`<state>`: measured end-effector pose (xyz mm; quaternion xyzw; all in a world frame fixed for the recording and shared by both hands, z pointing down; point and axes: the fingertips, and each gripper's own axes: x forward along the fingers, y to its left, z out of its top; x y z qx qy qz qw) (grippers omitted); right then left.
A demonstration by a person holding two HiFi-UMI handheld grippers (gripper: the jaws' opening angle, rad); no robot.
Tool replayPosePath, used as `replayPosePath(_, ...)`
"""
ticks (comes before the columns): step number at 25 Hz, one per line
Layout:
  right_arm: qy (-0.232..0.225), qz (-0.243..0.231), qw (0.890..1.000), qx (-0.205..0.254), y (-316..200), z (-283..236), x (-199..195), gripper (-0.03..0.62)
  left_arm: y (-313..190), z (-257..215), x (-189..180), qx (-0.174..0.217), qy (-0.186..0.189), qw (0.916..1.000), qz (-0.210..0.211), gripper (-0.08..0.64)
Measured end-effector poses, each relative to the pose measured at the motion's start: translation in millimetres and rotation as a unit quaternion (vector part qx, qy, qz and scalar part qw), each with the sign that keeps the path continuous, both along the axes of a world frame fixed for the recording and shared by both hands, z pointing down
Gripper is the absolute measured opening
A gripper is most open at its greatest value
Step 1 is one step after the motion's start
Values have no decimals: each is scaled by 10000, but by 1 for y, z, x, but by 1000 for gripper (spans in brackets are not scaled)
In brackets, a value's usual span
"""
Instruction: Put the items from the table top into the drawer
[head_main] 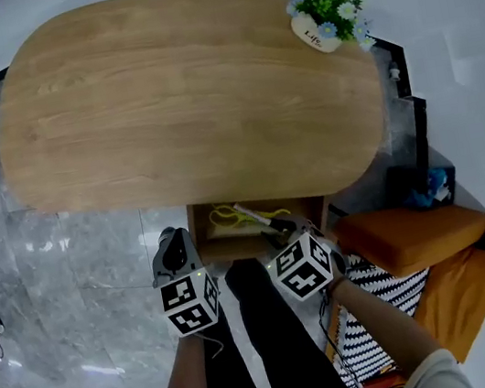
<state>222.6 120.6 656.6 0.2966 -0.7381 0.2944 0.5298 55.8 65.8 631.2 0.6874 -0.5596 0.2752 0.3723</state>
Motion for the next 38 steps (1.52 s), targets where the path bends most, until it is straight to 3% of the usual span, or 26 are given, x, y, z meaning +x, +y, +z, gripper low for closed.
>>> replayPosePath(9,-103,278,9995,105,-8,-8,16,121,-14,-9,18,132,-50,9998,133,3)
replayPosePath(16,-398,1386,9886,425,-29,-54,35,118,-23,-52,24,180,-72,9991,378,3)
replayPosePath(20,-582,2151,9708,887,-52,-110,49,115,-40,-108,20,360,20,9987,365,3)
replayPosePath(24,-824,2867,9454,1315,-63,-189,59,109,-54,-181,19,641,80,9973,339,3)
replayPosePath(29,-848,3211,9233,1929,-71,-288,61,83,-72,-284,21,1028,538,9930,239,3)
replayPosePath(33,-917,3424,8946,2721,-85,-375,57,66,-91,-373,18,1697,707,9810,627,3)
replayPosePath(38,-998,3748,8447,3688,-95,-477,69,13,-103,-471,17,2639,840,9560,972,3)
